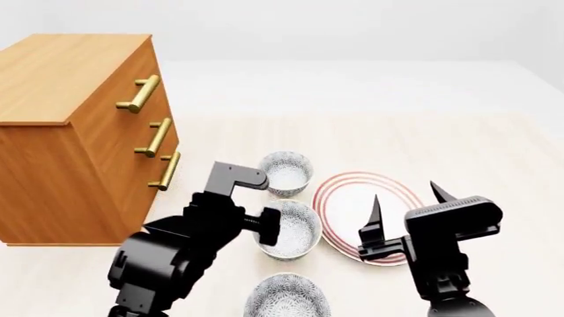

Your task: Stack the bowl in the middle on the bowl at the back.

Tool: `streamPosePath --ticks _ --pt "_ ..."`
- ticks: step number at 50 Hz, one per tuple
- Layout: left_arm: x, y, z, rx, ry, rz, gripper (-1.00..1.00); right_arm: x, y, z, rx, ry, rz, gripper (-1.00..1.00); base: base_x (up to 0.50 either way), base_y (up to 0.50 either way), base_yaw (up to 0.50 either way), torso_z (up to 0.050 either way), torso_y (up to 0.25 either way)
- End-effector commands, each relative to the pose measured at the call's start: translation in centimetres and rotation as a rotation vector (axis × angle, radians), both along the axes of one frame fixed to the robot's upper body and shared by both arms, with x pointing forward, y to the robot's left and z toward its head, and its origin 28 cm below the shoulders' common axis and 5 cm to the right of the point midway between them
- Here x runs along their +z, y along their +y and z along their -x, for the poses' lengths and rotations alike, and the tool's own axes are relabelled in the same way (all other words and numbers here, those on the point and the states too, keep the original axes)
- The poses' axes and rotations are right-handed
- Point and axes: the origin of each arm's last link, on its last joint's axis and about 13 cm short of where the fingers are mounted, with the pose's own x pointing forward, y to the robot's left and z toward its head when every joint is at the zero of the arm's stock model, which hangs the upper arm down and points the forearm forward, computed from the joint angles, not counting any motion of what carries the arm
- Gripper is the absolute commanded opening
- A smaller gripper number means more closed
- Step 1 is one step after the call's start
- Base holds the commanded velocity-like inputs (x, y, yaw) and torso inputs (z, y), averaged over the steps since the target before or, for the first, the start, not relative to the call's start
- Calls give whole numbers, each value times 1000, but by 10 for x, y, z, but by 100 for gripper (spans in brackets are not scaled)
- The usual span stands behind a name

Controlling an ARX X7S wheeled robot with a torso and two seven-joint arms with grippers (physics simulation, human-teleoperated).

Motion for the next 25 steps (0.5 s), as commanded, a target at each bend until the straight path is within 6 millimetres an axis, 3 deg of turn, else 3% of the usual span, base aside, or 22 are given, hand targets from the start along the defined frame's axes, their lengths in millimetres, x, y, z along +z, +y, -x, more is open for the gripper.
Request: streamPosePath --ticks 1,16,25 --pt "-9 -3 -1 13 37 -10 100 -3 3 -5 -9 3 -4 100 0 0 0 0 0" --pt "-28 -3 -5 6 65 -33 100 -5 8 -14 -1 5 -29 100 0 0 0 0 0" --pt "-38 -4 -5 3 96 -29 100 -11 22 -23 -15 5 -28 100 0 0 0 0 0"
